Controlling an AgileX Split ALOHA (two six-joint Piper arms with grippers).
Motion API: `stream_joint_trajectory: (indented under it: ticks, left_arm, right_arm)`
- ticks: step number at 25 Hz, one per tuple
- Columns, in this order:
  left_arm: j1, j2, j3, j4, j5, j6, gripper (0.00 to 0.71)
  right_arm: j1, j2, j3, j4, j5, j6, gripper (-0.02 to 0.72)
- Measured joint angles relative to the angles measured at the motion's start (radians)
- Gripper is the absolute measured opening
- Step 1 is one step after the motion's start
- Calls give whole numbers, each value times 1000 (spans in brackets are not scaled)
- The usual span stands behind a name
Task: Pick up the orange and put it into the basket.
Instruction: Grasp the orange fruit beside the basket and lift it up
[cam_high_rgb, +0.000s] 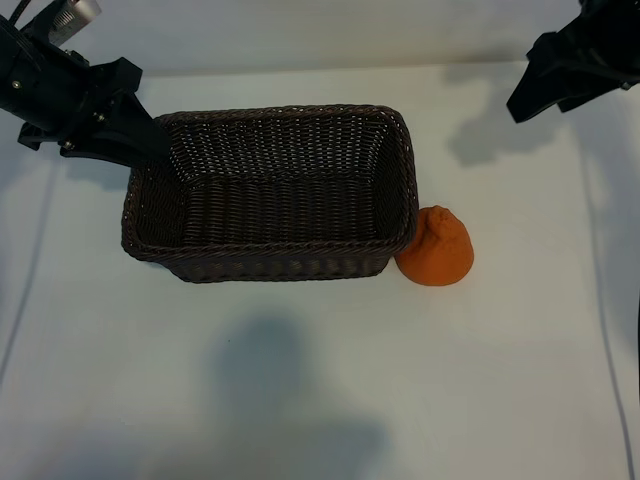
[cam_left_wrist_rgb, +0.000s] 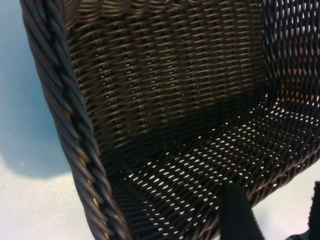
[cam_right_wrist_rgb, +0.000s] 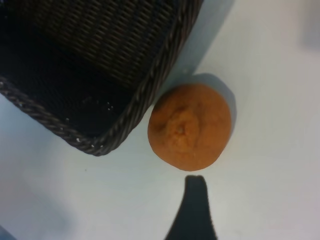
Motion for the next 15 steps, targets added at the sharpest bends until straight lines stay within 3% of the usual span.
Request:
stream_joint_trajectory:
  ticks: [15]
  left_arm:
    - [0, 0, 0, 0, 0, 3, 404]
  right_arm:
    - [1, 103, 33, 17, -3, -26, 579]
